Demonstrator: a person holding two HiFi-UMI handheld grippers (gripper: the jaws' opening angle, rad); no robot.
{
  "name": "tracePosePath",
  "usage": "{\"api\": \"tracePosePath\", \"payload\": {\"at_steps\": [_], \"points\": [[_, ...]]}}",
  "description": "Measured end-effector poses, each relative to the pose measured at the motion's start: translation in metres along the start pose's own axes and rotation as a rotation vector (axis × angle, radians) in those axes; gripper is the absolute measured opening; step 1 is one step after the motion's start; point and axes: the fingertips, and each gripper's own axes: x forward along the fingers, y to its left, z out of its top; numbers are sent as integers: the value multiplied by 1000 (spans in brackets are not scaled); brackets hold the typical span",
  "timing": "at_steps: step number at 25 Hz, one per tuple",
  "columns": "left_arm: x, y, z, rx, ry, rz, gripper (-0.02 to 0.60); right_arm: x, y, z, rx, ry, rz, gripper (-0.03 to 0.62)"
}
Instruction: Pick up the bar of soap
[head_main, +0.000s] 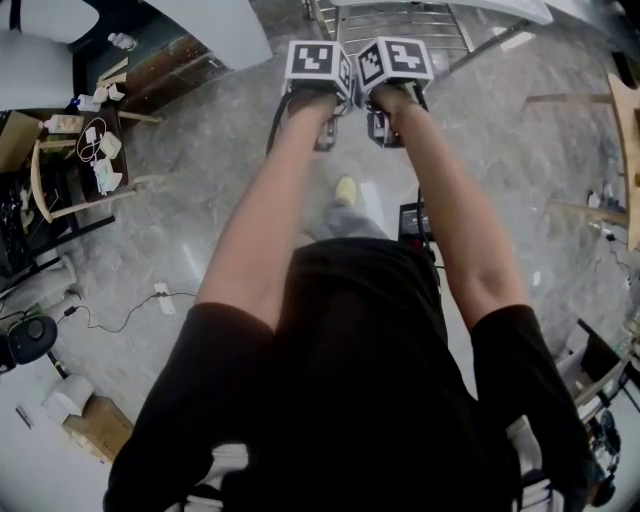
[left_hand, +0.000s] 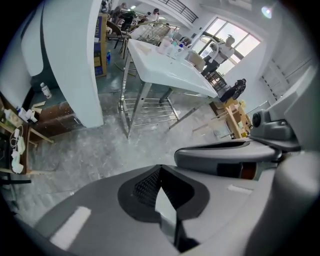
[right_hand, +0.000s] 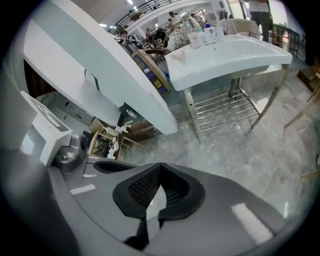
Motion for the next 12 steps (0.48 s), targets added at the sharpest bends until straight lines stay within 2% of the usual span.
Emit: {"api": "tracePosePath", "payload": {"at_steps": [7, 12], "points": [[3, 2, 27, 3, 1, 82, -2, -1, -15, 23, -10, -1, 5, 14], [-3, 4, 36, 0, -28, 87, -2, -4, -11, 33, -32, -14, -3, 14]]}}
